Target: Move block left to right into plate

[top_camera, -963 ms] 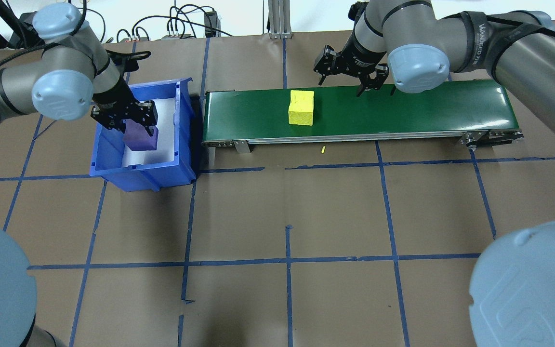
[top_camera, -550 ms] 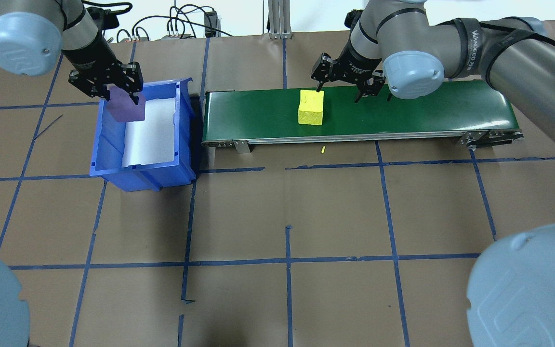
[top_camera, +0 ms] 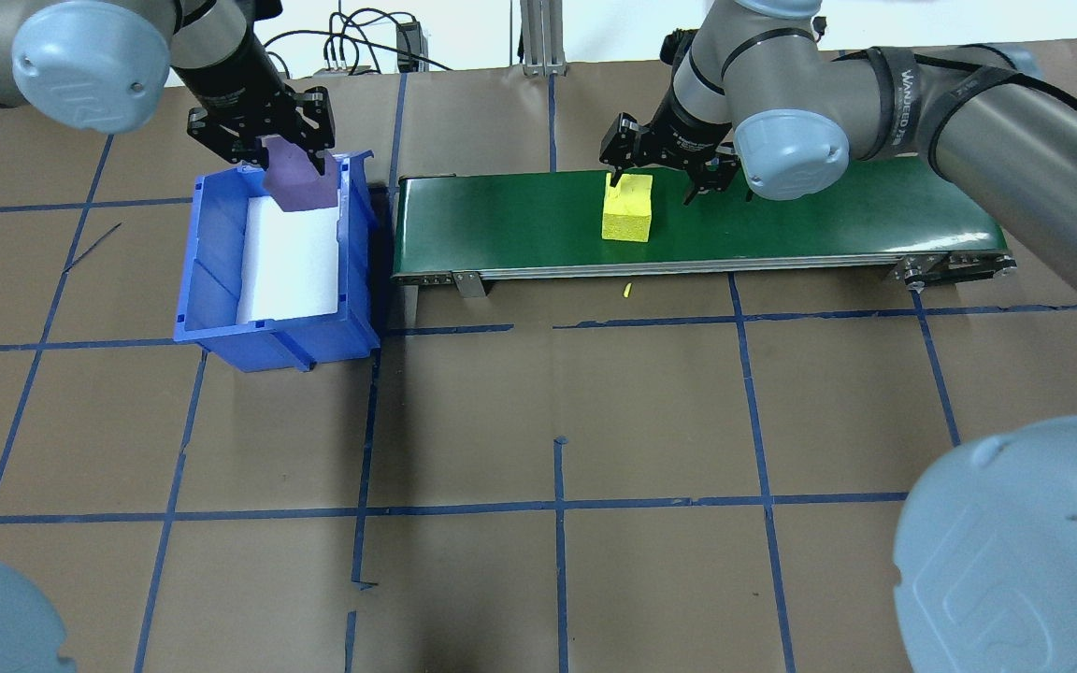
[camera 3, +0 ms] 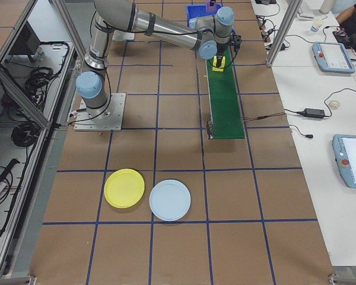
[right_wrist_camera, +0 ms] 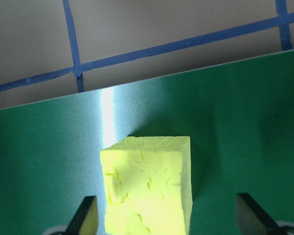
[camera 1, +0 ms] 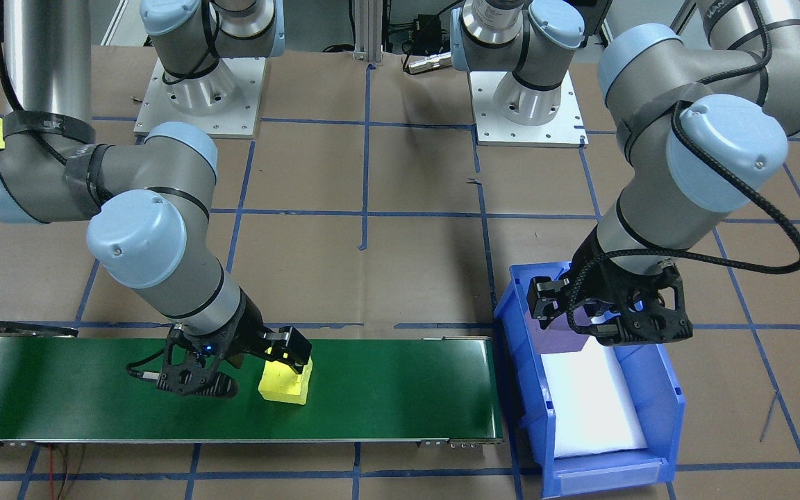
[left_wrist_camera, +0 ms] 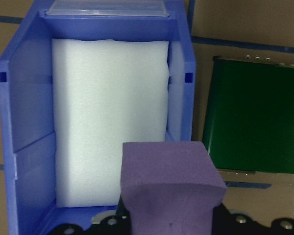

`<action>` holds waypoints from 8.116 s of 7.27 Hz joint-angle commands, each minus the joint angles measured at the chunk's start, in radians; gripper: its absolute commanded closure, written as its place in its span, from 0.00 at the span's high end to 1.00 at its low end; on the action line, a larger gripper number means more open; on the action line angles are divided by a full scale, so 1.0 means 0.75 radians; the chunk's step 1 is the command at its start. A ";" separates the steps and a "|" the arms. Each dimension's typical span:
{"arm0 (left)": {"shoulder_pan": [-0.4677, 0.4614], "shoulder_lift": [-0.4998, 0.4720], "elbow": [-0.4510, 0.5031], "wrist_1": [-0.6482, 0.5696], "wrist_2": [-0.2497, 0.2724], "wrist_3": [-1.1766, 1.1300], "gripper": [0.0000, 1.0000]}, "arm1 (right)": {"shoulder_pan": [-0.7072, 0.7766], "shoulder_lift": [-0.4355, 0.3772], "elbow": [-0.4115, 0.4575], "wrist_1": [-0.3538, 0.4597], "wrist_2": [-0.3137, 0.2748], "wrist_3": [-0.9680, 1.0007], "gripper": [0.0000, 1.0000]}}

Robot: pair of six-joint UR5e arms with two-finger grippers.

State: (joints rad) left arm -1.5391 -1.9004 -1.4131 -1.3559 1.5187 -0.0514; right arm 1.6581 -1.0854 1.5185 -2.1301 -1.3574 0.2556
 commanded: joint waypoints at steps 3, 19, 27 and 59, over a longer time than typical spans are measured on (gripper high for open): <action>-0.110 -0.096 -0.022 0.218 0.000 -0.068 0.34 | -0.004 0.058 0.045 -0.113 -0.151 -0.206 0.59; 0.049 0.400 -0.188 -0.283 0.144 0.220 1.00 | -1.751 -0.074 0.352 -0.124 -0.170 -2.752 1.00; 0.007 0.484 -0.202 -0.346 0.108 0.193 1.00 | -0.801 -0.336 0.197 0.152 -0.217 -1.491 1.00; 0.003 0.491 -0.202 -0.327 0.049 0.167 1.00 | -1.738 -0.183 0.385 -0.056 -0.237 -2.104 1.00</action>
State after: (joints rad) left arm -1.5370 -1.5325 -1.5647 -1.6015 1.5566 0.0736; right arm 0.3483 -1.2504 1.8077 -2.1665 -1.5374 -1.3415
